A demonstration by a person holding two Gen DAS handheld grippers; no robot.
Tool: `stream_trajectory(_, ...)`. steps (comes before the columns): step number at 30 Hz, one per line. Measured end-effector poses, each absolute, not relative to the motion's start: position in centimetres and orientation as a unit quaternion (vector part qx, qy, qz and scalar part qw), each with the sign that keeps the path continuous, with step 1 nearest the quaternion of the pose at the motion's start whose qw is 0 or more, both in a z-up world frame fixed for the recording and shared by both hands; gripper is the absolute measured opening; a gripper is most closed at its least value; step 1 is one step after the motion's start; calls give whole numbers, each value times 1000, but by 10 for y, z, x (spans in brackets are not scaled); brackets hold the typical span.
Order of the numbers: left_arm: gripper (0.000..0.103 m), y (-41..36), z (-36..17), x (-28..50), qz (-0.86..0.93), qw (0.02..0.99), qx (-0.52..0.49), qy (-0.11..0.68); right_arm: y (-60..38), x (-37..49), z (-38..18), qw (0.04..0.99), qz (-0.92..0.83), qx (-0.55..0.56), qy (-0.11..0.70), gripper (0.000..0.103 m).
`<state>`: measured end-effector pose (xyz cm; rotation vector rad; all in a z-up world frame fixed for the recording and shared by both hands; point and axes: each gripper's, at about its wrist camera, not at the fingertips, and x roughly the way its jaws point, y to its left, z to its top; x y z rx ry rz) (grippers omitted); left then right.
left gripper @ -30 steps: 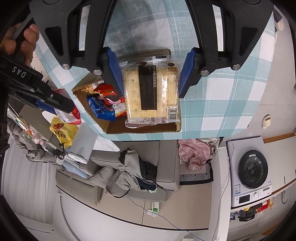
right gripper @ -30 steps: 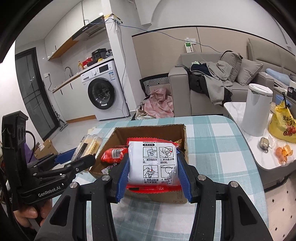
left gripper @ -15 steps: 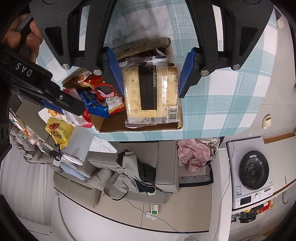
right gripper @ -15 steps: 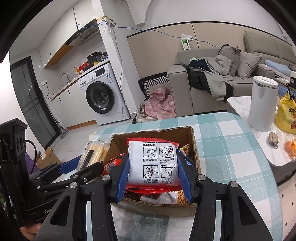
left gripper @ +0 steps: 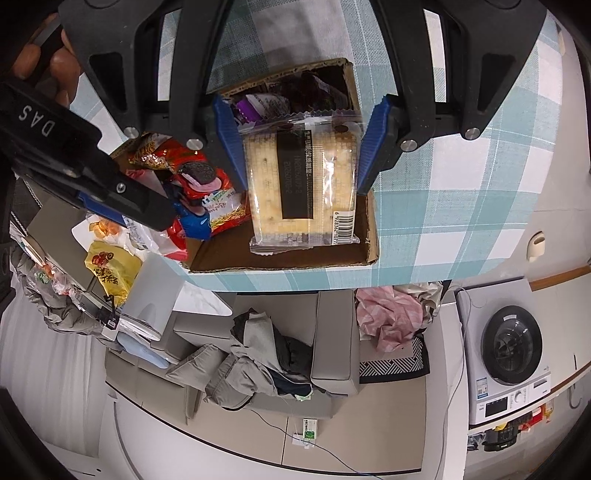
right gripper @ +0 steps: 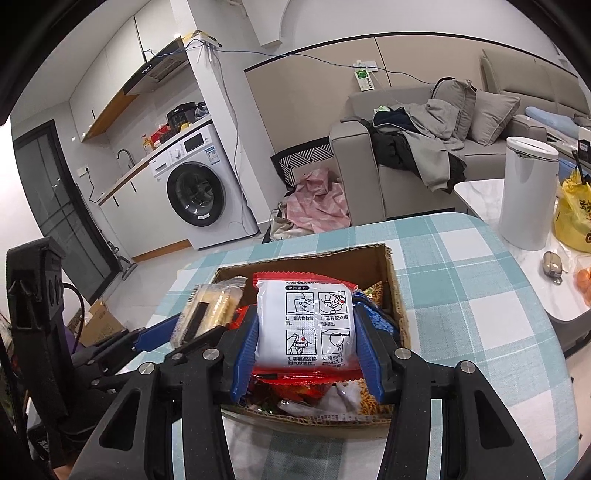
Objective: Organize snacks
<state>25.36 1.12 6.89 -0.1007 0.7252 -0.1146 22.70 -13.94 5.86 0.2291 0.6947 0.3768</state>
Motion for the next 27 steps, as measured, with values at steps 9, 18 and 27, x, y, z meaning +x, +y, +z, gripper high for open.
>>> stream_trajectory(9,55,10,62,263,-60,932,-48,355,-129,242,52,914,178,117,346,50)
stream_trajectory(18,59,11,61,263,-62,931,-51,356,-137,237,57,919,176,113,334,73)
stream_trajectory(27,84,12,71,245,-56,938,-50,337,-155,220,65,927,172,100,319,98)
